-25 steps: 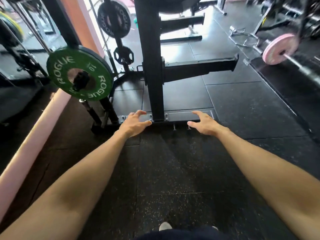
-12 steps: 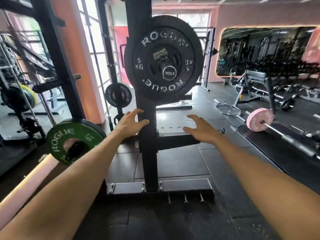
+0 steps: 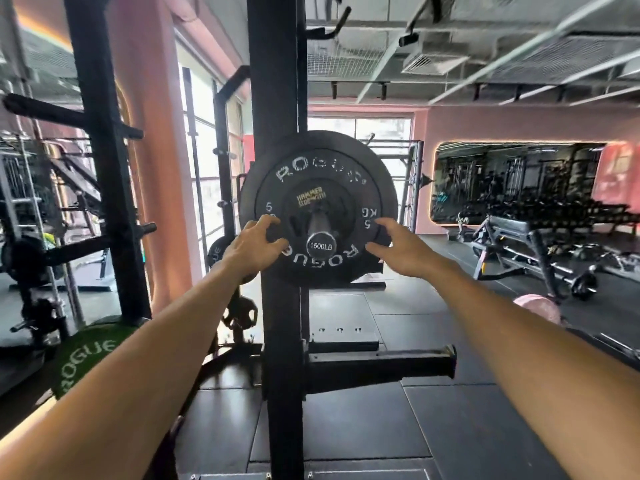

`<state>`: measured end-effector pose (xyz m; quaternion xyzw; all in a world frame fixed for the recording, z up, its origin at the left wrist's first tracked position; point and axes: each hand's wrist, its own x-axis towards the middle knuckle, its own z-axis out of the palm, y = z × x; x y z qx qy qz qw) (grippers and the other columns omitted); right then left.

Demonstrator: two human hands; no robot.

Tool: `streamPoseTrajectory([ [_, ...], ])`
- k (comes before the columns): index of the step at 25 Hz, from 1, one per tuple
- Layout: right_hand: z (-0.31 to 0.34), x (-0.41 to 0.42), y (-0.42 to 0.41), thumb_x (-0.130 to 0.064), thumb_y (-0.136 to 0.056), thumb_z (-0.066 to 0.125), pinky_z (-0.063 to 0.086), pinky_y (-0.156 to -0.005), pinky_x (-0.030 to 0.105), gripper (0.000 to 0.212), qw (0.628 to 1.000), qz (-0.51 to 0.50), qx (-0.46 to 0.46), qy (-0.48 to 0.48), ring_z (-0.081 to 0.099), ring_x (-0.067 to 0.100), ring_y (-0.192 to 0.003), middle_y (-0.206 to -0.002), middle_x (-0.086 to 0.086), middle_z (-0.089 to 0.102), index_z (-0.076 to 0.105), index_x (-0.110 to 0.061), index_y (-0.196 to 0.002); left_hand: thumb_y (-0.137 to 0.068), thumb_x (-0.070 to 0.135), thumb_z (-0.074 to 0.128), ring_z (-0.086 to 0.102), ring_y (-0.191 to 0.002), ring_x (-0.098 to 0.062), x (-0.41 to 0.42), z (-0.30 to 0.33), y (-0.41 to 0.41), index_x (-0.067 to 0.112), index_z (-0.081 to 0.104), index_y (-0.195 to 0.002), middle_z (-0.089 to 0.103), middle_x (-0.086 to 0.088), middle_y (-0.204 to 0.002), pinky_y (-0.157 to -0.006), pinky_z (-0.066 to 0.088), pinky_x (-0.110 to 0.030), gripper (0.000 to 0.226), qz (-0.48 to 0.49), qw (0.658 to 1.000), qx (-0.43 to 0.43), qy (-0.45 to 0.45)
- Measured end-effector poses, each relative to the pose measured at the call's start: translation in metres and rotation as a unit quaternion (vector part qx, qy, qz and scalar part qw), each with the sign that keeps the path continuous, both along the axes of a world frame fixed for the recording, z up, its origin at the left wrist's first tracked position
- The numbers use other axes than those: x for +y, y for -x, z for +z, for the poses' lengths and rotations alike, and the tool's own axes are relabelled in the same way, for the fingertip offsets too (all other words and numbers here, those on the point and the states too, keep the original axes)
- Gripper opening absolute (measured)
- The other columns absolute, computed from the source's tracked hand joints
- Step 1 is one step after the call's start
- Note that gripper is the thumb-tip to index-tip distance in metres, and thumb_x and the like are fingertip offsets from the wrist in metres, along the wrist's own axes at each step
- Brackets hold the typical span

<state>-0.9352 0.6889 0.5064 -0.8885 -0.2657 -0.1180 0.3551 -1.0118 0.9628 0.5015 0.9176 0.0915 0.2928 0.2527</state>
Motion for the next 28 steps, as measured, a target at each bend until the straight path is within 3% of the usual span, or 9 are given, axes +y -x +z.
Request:
streamPoseTrajectory([
  [8, 0.031, 0.053, -0.074, -0.04, -0.094, 0.053, 0.041, -0.102, 0.038, 0.058, 0.999, -0.01, -0.049, 0.023, 0.051, 0.026, -0.122, -0.138, 0.008, 0.049, 0.032, -0.023, -0.146, -0.094, 0.033, 0.052, 0.057, -0.112, -0.03, 0.028, 0.02, -0.097, 0.021, 0.053, -0.129, 0.062, -0.009, -0.123, -0.097, 0.044, -0.038, 0.038, -0.014, 0.999, -0.016, 0.027],
  [13, 0.024, 0.086, -0.122, -0.029, -0.093, 0.057, 0.045, -0.095, 0.033, 0.044, 0.998, -0.026, -0.025, 0.053, 0.059, 0.024, -0.109, -0.121, 0.007, 0.063, 0.05, -0.014, -0.133, -0.101, 0.025, 0.041, 0.057, -0.111, -0.031, 0.041, 0.01, -0.15, 0.011, 0.059, -0.122, 0.064, -0.013, -0.12, -0.09, 0.041, -0.032, 0.031, -0.047, 0.998, 0.011, 0.043],
  [15, 0.024, 0.096, -0.138, -0.028, -0.093, 0.056, 0.046, -0.097, 0.036, 0.038, 0.998, -0.032, -0.018, 0.049, 0.06, 0.024, -0.108, -0.121, 0.007, 0.065, 0.055, -0.015, -0.129, -0.102, 0.022, 0.039, 0.063, -0.093, -0.03, 0.042, 0.006, -0.168, 0.006, 0.062, -0.112, 0.067, -0.016, -0.11, -0.076, 0.046, -0.029, 0.03, -0.072, 0.994, 0.018, 0.081],
  [17, 0.028, 0.105, -0.148, -0.027, -0.092, 0.053, 0.043, -0.102, 0.037, 0.036, 0.998, -0.046, -0.022, 0.04, 0.057, 0.025, -0.116, -0.123, 0.006, 0.065, 0.059, -0.017, -0.125, -0.103, 0.023, 0.036, 0.062, -0.063, -0.025, 0.036, 0.005, -0.178, 0.005, 0.059, -0.103, 0.068, -0.019, -0.094, -0.054, 0.048, -0.026, 0.03, -0.098, 0.983, 0.036, 0.153],
  [22, 0.029, 0.129, -0.158, -0.01, -0.09, 0.046, 0.046, -0.097, 0.038, 0.031, 0.999, -0.045, 0.0, 0.016, 0.057, 0.034, -0.112, -0.115, 0.019, 0.066, 0.067, 0.001, -0.11, -0.106, 0.023, 0.031, 0.051, -0.031, -0.003, 0.021, 0.008, -0.194, 0.009, 0.045, -0.101, 0.053, -0.005, -0.063, -0.043, 0.045, -0.024, 0.021, -0.12, 0.952, 0.004, 0.281],
  [24, 0.023, 0.133, -0.163, -0.01, -0.086, 0.047, 0.048, -0.094, 0.042, 0.029, 0.998, -0.057, -0.009, -0.001, 0.059, 0.036, -0.106, -0.109, 0.021, 0.067, 0.067, 0.003, -0.103, -0.106, 0.023, 0.032, 0.052, -0.032, -0.006, 0.02, 0.008, -0.198, 0.009, 0.044, -0.103, 0.051, -0.006, -0.063, -0.036, 0.045, -0.021, 0.019, -0.126, 0.94, -0.005, 0.316],
  [28, 0.017, 0.135, -0.165, -0.012, -0.075, 0.051, 0.051, -0.08, 0.044, 0.019, 0.997, -0.068, -0.023, -0.021, 0.062, 0.036, -0.087, -0.083, 0.017, 0.067, 0.063, 0.001, -0.083, -0.106, 0.027, 0.034, 0.054, -0.054, -0.017, 0.027, 0.007, -0.208, 0.013, 0.043, -0.107, 0.051, -0.008, -0.073, -0.039, 0.049, -0.025, 0.017, -0.144, 0.927, 0.001, 0.347],
])
